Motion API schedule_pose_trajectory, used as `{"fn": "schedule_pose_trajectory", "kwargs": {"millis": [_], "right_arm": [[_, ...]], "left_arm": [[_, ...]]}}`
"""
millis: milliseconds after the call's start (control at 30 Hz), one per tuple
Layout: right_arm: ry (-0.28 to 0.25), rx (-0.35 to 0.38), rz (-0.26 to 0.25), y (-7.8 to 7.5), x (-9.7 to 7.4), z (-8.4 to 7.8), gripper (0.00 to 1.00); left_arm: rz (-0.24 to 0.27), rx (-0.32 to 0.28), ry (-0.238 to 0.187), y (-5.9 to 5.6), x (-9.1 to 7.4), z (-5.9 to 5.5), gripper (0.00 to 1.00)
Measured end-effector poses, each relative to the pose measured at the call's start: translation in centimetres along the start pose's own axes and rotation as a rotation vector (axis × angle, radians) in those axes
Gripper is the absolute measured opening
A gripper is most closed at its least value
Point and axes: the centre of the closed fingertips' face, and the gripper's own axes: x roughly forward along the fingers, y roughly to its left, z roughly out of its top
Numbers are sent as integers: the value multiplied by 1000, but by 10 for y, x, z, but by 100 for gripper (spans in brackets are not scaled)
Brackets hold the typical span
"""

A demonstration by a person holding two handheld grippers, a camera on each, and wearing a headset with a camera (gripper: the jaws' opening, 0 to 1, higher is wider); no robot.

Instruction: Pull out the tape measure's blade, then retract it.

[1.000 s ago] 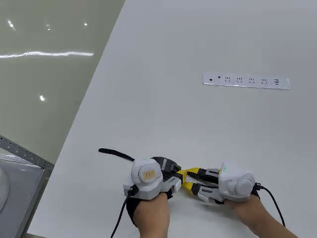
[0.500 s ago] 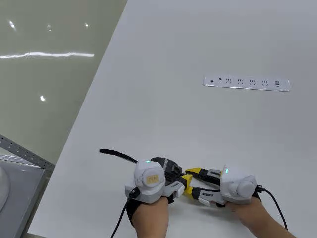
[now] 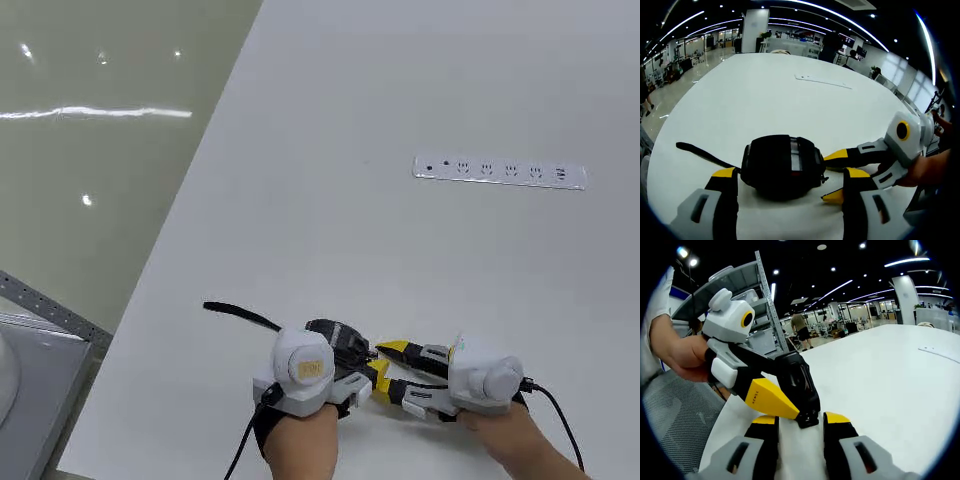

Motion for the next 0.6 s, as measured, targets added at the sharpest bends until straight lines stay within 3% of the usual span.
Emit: {"fn": "schedule_pose_trajectory", "kwargs": {"millis": [200, 267, 333, 600], "right_arm": [[-3, 4, -11, 2, -9, -1, 35], [0, 0, -25, 1, -13, 0, 35], [-6, 11, -32, 1, -16, 0, 36], [-39, 28, -97, 6, -28, 7, 39]], "left_arm": [[-26, 44, -1, -3, -3, -2, 86], [-13, 57, -5, 2, -7, -2, 85], [-42, 35, -1, -1, -7, -3, 85], [-95, 117, -20, -4, -15, -1, 85]]}}
